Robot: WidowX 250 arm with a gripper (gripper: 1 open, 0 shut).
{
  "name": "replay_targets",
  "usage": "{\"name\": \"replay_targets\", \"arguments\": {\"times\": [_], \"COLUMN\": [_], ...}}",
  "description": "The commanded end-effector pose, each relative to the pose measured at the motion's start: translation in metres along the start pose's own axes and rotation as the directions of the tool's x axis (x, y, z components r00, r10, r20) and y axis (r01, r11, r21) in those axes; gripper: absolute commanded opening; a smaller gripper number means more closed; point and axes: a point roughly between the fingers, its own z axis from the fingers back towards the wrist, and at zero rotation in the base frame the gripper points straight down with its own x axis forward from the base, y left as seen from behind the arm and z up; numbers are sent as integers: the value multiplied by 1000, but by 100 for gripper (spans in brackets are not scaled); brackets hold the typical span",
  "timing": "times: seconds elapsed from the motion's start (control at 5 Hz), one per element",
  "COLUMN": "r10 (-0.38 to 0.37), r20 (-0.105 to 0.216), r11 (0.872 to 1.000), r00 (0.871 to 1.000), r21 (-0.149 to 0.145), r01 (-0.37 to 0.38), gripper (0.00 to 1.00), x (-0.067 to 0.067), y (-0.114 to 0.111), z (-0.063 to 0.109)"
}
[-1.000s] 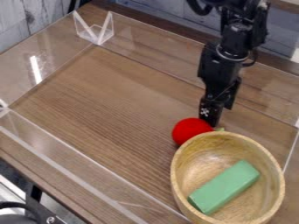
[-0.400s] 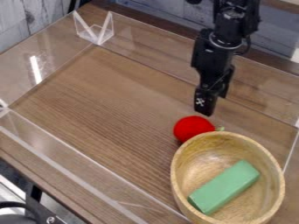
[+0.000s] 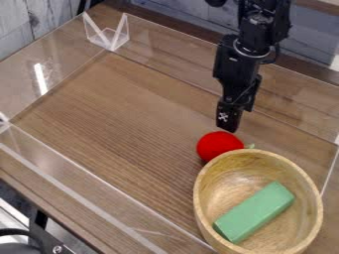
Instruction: Move the red object to the right side of the table
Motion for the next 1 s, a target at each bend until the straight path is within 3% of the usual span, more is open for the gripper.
{"name": "replay_targets", "arguments": {"times": [0.0, 0.2, 0.4, 0.6, 0.8], "r10": [85, 168, 212, 308, 421], "r20": [-41, -80, -109, -104, -84], "r11": [996, 986, 977, 951, 907], "r00": [996, 983, 971, 946, 903], "r21": [-31, -4, 17, 15, 9], "r01": [-87, -169, -211, -308, -422], "gripper": [100, 100, 100, 100, 100], "x": [22, 51, 68, 91, 118], "y": [-12, -20, -23, -23, -27], "z": [29, 48, 69, 78, 87]}}
